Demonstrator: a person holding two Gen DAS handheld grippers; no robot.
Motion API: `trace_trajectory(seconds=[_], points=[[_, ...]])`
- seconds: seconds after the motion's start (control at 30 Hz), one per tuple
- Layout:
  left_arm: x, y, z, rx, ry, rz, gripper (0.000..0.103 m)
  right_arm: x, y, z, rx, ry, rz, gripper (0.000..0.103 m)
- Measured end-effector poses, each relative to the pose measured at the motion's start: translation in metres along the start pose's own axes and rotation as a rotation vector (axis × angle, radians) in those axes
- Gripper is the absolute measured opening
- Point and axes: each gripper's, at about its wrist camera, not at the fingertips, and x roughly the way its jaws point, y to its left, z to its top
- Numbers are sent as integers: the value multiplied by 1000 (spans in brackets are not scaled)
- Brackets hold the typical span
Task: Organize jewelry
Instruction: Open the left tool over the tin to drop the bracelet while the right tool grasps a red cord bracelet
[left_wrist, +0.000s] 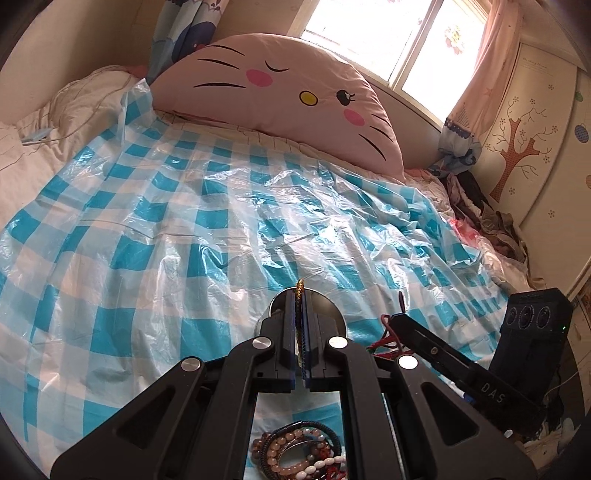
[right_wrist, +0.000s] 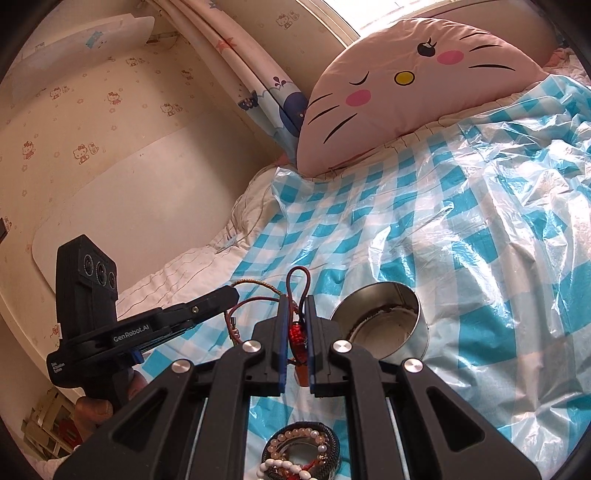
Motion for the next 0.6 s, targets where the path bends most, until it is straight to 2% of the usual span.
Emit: trace_trajectory(seconds=[0.13,0.23,0.3,0.37,0.4,0.43,0.5,0.53,0.57,0.6], points=[[20,-8,9,-26,10,-47,3,11,-6,11,-3,-9,-23,9],[47,-12,10,-29,42,-48,3,23,-14,17,-8,-5,-60,9],[72,-13,6,-17,98,0,3,35,-18,17,-25,20,-99,9],[98,-12,-4,2,168,58,6,54,-24,16,-58,88,-157,11],[108,-12,-10,14,199,87,7,62,-27,13,-64,117,-186,27],[111,-11,-15,25,211,109,11,66,-31,10,-62,126,-207,43],[107,-10,-21,46,198,136,25,65,-35,6,-60,116,-225,45],[101,-9,-22,51,180,152,41,62,-35,5,-64,110,-227,45],[96,-6,-22,46,160,161,50,57,-33,5,-71,97,-233,45],[91,-3,-22,34,147,160,51,52,-32,6,-73,84,-237,45]])
